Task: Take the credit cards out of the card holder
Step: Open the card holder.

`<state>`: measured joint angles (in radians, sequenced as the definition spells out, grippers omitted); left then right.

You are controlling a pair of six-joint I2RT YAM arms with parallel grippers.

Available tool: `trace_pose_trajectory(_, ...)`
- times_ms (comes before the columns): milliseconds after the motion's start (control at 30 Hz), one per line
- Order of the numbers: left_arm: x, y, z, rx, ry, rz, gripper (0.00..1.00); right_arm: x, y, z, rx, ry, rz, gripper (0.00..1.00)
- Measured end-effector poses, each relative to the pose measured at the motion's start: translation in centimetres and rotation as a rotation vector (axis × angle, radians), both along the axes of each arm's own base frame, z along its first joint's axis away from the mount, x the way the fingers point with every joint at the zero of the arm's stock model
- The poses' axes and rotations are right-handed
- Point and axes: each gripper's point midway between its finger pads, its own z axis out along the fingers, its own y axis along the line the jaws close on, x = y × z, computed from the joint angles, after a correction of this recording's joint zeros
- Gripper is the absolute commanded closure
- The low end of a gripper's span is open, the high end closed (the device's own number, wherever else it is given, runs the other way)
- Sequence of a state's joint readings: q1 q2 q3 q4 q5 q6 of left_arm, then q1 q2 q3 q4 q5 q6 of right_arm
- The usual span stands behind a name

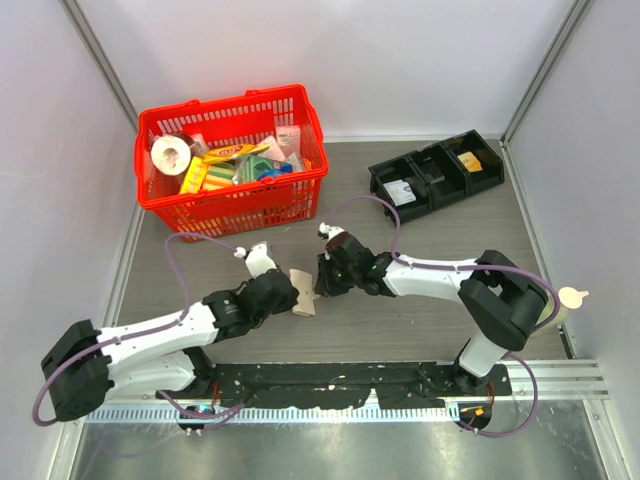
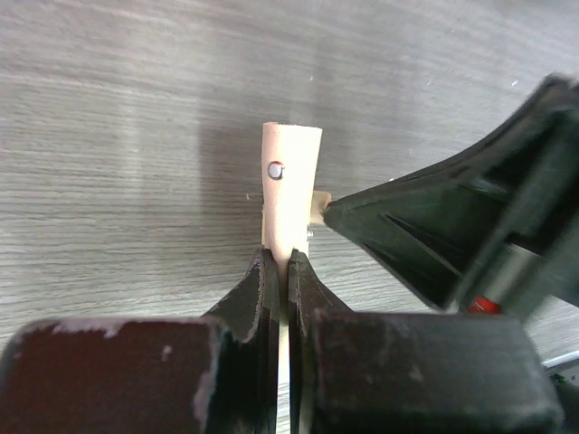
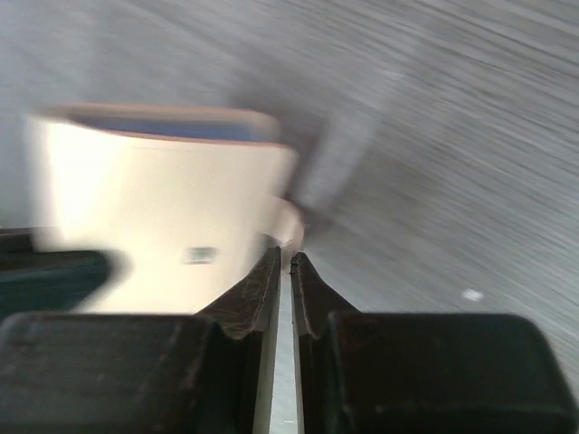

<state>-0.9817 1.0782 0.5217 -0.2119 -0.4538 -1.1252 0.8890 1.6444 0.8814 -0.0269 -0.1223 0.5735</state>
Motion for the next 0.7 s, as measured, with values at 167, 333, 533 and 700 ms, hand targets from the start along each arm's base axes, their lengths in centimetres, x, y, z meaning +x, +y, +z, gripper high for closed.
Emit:
trace_pose_trajectory(167,0.5,0.9,3.7,-0.064,-0.097,0.029,1.0,0.5,-4.7,-3.1,-0.163,0.003,-0.088,0.84)
trace_pose_trajectory(333,0.9,1.1,5.5,-0.086,-0.148,0.036,1.0,0.5,-6.3,-2.6,-0.199,-0.028,-0.11,0.69)
trace_pose_trajectory(533,0.9,1.2,5.4,-0.063,-0.154,0.023,1.0,0.3,-6.4,2.6,-0.072,-0.127,-0.113,0.27)
trace_pose_trajectory(700,1.1,1.1,5.7,-0.049,-0.179,-0.004,1.0,0.6,-5.0,8.4,0.16,-0.268,-0.108,0.1)
